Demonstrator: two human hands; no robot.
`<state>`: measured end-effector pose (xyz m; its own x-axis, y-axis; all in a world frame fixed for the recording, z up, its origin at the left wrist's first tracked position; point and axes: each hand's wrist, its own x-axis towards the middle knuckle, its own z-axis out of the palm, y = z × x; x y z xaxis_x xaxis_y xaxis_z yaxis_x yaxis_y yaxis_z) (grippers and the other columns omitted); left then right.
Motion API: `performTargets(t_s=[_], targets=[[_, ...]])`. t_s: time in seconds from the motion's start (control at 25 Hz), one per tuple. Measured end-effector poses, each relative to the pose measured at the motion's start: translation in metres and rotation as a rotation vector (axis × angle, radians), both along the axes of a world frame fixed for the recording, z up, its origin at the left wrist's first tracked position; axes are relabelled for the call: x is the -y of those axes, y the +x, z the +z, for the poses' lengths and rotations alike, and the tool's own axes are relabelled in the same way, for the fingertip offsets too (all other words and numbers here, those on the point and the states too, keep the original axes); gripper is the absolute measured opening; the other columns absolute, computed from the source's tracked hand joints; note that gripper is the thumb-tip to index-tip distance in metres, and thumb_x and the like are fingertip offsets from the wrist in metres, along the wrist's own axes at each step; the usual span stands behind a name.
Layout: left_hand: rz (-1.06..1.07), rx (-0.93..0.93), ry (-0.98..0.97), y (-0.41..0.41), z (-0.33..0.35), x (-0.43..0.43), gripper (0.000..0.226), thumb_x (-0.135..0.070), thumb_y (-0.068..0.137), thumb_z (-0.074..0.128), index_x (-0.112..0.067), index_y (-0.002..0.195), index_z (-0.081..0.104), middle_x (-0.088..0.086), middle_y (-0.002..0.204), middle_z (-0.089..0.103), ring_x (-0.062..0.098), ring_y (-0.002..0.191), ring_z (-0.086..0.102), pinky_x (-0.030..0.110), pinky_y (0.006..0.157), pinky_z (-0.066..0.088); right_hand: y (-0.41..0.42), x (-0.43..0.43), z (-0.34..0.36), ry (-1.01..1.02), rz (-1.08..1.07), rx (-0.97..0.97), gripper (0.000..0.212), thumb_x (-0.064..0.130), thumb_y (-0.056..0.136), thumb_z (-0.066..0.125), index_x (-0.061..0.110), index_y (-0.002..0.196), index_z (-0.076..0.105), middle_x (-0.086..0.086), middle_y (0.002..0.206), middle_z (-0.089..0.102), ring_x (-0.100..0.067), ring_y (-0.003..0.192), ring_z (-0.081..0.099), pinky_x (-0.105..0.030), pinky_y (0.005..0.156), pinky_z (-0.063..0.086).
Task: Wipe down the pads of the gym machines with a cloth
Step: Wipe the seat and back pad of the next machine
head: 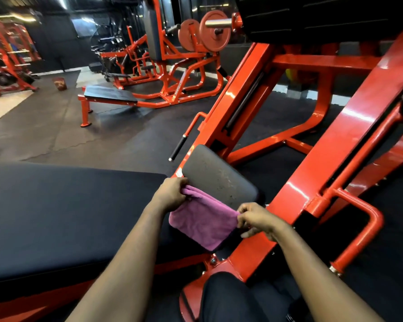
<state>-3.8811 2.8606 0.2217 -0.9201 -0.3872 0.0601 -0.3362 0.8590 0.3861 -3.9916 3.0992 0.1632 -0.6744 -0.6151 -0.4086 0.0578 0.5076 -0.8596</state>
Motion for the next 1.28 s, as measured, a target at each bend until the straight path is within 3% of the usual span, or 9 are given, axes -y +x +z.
performTargets(t_s=[0.16,0.28,0.36,0.4,0.48,0.56,0.76,1.04,1.28], targets=[[-0.142,-0.156,-0.001,-0.071,-0.019,-0.015,0.017,-0.004,0.075,0.053,-0.007,0.084,0.067,0.01,0.086,0.062,0.033,0.085,0.061,0.038,0.072,0.046,-0.039,-0.021,-0.014,0.021,0.239,-0.067,0.032,-0.013,0.078,0.068,0.016,0.081,0.057,-0.001,0.072,0.06,-0.01,0.067,0.06,-0.025,0.061,0.051],[-0.23,-0.287,0.176,-0.129,-0.033,-0.032,0.038,-0.003,0.078,0.058,-0.01,0.113,0.069,0.013,0.11,0.06,0.034,0.103,0.06,0.028,0.089,0.044,-0.085,-0.03,-0.038,-0.007,-0.012,-0.528,0.031,-0.002,0.071,0.075,0.019,0.094,0.073,0.002,0.101,0.075,-0.014,0.098,0.067,-0.032,0.093,0.051],[-0.167,-0.149,0.233,-0.159,-0.059,-0.046,0.07,-0.029,0.087,0.068,-0.03,0.15,0.039,0.006,0.152,0.035,0.032,0.135,0.041,0.044,0.107,0.036,-0.124,-0.033,-0.053,0.166,-0.24,-0.857,0.038,0.009,0.077,0.069,0.02,0.114,0.074,-0.001,0.131,0.068,-0.021,0.129,0.057,-0.039,0.113,0.034],[-0.086,-0.031,0.212,-0.17,-0.078,-0.054,0.083,-0.051,0.087,0.065,-0.041,0.156,0.019,-0.001,0.164,0.014,0.03,0.145,0.026,0.057,0.111,0.027,-0.143,-0.034,-0.064,0.31,-0.235,-1.022,0.04,0.016,0.082,0.062,0.021,0.121,0.072,0.0,0.139,0.064,-0.024,0.137,0.051,-0.043,0.117,0.026],[0.051,0.101,0.274,-0.184,-0.118,-0.071,0.095,-0.079,0.081,0.05,-0.052,0.153,-0.006,-0.01,0.166,-0.016,0.027,0.153,-0.004,0.072,0.113,0.01,-0.17,-0.032,-0.089,0.555,-0.097,-1.229,0.042,0.027,0.091,0.046,0.02,0.123,0.072,-0.004,0.137,0.065,-0.029,0.136,0.052,-0.045,0.119,0.013],[0.151,0.069,0.355,-0.194,-0.144,-0.091,0.104,-0.091,0.073,0.038,-0.051,0.151,-0.018,-0.01,0.162,-0.029,0.027,0.15,-0.024,0.078,0.109,0.004,-0.175,-0.027,-0.106,0.701,-0.066,-1.317,0.045,0.027,0.096,0.036,0.01,0.11,0.075,-0.012,0.123,0.07,-0.035,0.128,0.056,-0.047,0.122,0.004],[0.345,-0.053,0.412,-0.223,-0.142,-0.125,0.118,-0.1,0.059,0.035,-0.049,0.151,-0.018,0.0,0.161,-0.034,0.033,0.147,-0.031,0.078,0.107,-0.004,-0.171,-0.017,-0.105,0.874,-0.114,-1.279,0.037,0.021,0.091,0.042,0.004,0.107,0.07,-0.017,0.123,0.067,-0.035,0.133,0.049,-0.05,0.122,0.013],[0.254,-0.222,0.229,-0.168,-0.205,-0.118,0.08,-0.064,0.088,0.031,-0.047,0.154,-0.011,-0.005,0.167,-0.014,0.022,0.154,-0.012,0.075,0.113,0.006,-0.17,-0.015,-0.1,1.01,-0.097,-1.282,0.028,0.023,0.095,0.049,0.008,0.105,0.069,-0.012,0.108,0.065,-0.033,0.134,0.044,-0.049,0.124,0.01],[0.378,-0.275,0.433,-0.177,-0.191,-0.108,0.08,-0.047,0.082,0.033,-0.025,0.158,0.023,-0.007,0.167,0.006,0.021,0.153,0.001,0.064,0.118,0.01,-0.168,-0.012,-0.098,1.065,-0.082,-1.244,0.031,0.025,0.097,0.045,0.008,0.107,0.069,-0.01,0.106,0.065,-0.033,0.128,0.045,-0.05,0.125,0.006]])
